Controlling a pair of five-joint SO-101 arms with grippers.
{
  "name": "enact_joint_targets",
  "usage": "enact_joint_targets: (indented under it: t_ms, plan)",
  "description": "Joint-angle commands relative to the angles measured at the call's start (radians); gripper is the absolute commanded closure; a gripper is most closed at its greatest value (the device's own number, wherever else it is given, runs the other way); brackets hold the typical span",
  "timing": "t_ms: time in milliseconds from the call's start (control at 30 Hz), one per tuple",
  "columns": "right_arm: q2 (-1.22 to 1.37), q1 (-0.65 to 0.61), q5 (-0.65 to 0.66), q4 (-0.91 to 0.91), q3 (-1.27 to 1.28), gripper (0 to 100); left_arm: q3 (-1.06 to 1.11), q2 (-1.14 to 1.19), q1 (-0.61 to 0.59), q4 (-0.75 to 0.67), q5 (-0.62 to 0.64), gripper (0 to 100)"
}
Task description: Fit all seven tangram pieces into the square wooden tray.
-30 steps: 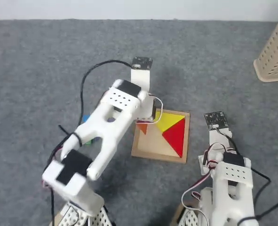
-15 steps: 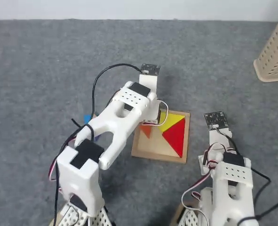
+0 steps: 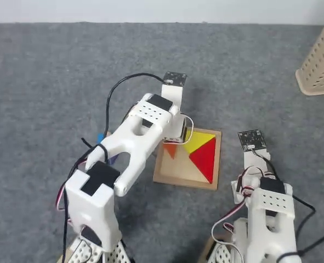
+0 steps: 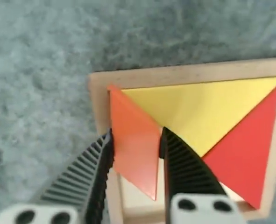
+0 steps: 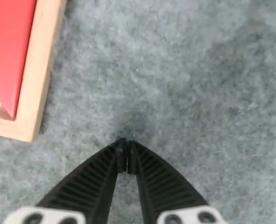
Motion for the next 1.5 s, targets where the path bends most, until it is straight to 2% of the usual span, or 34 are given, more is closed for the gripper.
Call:
enact_joint_targets:
  t_ms: [0,133,333,500,700,833,933,1067,1233,1367,1467]
  plan:
    - [-0.028,0.008,0.017,-0.021,-0.005,98.9,-0.045,-0.018,-0.012,-0.020,-0.015,85]
    - [-0.028,0.008,0.018,-0.021,-0.005,98.9,-0.045,-0.018,-0.018,-0.020,-0.015,80]
    - [-0.028,0.008,0.018,-0.021,-0.005,98.9,-0.041,-0.021,-0.020,-0.044,-0.026,80]
    - [-0.028,0.008,0.018,-0.021,-0.005,98.9,0.067,-0.198,-0.009,-0.086,-0.051,81]
    - [-0.028,0.008,0.018,-0.021,-0.005,98.9,0.403,-0.534,0.012,-0.264,-0.245,91]
    - [-0.028,0.008,0.018,-0.021,-0.005,98.9,0.489,-0.582,-0.028,-0.296,-0.313,99]
    - [-0.028,0.008,0.018,-0.021,-0.005,98.9,0.455,-0.546,-0.120,-0.262,-0.333,99]
    - [-0.028,0.008,0.018,-0.021,-0.005,98.9,0.366,-0.503,-0.290,-0.146,-0.353,98]
    - [-0.028,0.007,0.018,-0.021,-0.005,98.9,0.323,-0.474,-0.525,-0.081,-0.514,98]
    - [-0.028,0.007,0.018,-0.021,-0.005,98.9,0.323,-0.470,-0.710,-0.081,-0.614,89]
    - [-0.028,0.007,0.018,-0.021,-0.005,98.9,0.331,-0.468,-0.819,-0.083,-0.681,89]
